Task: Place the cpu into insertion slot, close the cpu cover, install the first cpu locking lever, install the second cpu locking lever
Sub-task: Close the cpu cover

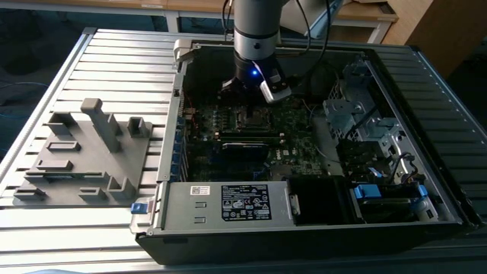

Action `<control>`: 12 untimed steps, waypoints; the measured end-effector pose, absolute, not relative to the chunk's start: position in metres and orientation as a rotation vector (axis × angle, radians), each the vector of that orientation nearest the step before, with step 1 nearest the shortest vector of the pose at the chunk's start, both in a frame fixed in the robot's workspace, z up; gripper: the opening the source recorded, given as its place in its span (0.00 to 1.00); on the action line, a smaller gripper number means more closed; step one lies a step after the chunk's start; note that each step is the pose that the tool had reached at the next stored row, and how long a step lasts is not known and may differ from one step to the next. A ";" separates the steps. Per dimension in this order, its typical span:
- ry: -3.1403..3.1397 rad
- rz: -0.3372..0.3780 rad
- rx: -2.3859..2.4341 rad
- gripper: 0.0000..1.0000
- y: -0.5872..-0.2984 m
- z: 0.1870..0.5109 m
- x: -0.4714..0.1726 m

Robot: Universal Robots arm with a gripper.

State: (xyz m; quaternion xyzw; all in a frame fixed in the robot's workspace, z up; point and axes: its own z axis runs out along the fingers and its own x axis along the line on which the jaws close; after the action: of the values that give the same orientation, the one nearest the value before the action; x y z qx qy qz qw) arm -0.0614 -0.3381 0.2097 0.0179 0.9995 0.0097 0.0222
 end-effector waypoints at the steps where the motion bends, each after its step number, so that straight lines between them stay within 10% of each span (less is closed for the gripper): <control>1: 3.097 0.030 0.056 0.11 -0.338 0.210 -0.061; 12: 3.096 0.031 0.055 0.11 -0.338 0.215 -0.061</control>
State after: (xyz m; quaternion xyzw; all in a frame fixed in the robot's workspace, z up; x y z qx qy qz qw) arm -0.0611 -0.3380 0.2152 0.0179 0.9995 0.0099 0.0223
